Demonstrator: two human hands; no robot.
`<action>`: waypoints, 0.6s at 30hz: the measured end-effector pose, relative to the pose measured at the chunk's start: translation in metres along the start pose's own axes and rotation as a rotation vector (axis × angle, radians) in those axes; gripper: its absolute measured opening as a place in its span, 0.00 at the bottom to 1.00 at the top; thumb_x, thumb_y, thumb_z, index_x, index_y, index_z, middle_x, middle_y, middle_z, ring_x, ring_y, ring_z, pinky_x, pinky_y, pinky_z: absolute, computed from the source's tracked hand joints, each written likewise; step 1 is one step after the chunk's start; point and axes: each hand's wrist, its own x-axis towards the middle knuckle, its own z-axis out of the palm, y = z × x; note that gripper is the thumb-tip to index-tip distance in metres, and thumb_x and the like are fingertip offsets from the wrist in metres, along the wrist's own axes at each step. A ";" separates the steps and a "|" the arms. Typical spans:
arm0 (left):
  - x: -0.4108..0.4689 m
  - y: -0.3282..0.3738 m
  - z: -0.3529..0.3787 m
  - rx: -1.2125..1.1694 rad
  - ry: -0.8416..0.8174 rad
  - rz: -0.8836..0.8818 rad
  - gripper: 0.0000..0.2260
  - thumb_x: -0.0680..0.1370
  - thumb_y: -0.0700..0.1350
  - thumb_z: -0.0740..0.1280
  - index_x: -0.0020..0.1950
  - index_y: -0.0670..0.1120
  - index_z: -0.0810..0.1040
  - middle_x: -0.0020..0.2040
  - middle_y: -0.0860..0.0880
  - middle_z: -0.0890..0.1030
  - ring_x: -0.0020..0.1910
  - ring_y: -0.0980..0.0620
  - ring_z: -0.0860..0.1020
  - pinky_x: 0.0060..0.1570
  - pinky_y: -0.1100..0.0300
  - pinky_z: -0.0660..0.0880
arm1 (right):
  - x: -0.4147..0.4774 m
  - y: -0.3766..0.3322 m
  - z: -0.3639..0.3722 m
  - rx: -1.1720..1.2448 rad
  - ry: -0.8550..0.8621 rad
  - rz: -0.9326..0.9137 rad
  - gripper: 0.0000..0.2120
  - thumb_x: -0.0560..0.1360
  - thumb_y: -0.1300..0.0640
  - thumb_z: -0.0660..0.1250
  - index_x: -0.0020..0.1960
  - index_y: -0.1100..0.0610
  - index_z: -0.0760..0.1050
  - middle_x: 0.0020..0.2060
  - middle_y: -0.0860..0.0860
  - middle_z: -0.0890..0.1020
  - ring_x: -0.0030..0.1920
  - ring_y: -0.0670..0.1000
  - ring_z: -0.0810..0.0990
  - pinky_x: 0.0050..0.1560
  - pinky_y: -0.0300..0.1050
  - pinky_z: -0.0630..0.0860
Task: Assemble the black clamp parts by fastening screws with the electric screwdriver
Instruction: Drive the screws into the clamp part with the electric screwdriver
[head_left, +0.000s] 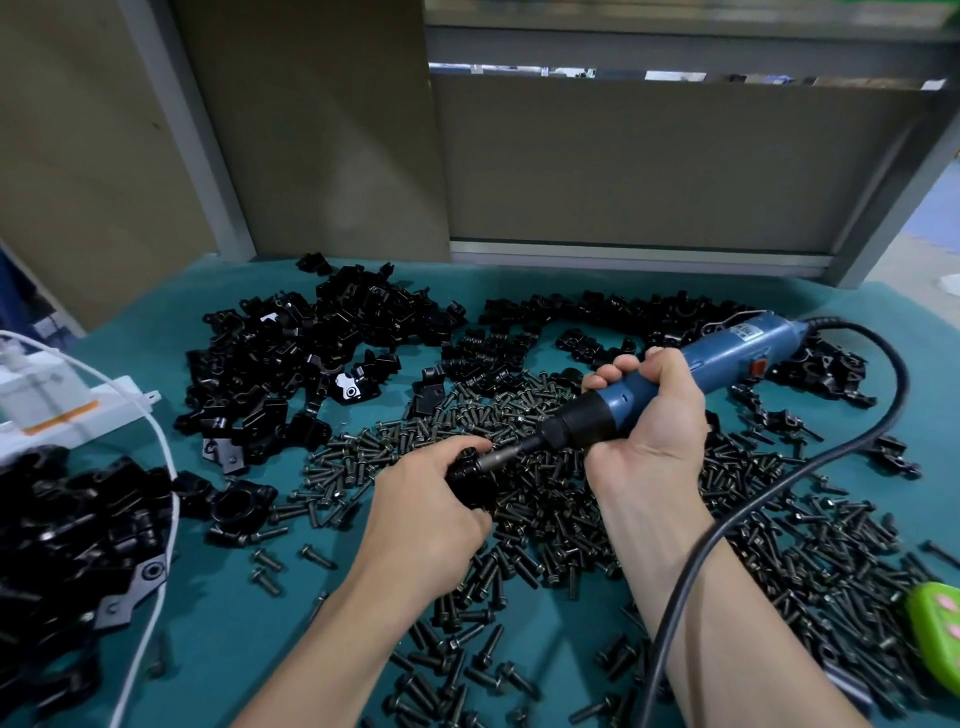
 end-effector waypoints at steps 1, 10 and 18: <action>0.000 0.000 0.000 -0.005 -0.002 -0.004 0.32 0.71 0.30 0.76 0.56 0.69 0.80 0.41 0.52 0.84 0.20 0.58 0.74 0.21 0.62 0.73 | 0.000 0.000 0.000 -0.003 -0.002 -0.002 0.08 0.76 0.70 0.61 0.46 0.58 0.69 0.30 0.52 0.75 0.27 0.50 0.73 0.32 0.41 0.74; -0.004 0.010 -0.006 -0.072 -0.158 -0.030 0.40 0.67 0.29 0.77 0.65 0.69 0.76 0.51 0.54 0.86 0.27 0.55 0.81 0.27 0.64 0.73 | -0.001 -0.003 0.003 -0.003 -0.132 -0.017 0.10 0.76 0.71 0.57 0.49 0.57 0.70 0.31 0.52 0.75 0.29 0.50 0.72 0.32 0.41 0.73; -0.002 0.008 -0.013 -0.116 -0.272 -0.050 0.37 0.63 0.28 0.76 0.61 0.65 0.80 0.48 0.41 0.86 0.41 0.32 0.83 0.43 0.39 0.81 | -0.004 -0.007 0.006 -0.035 -0.277 0.023 0.14 0.74 0.71 0.53 0.49 0.56 0.72 0.32 0.51 0.74 0.30 0.49 0.71 0.33 0.41 0.72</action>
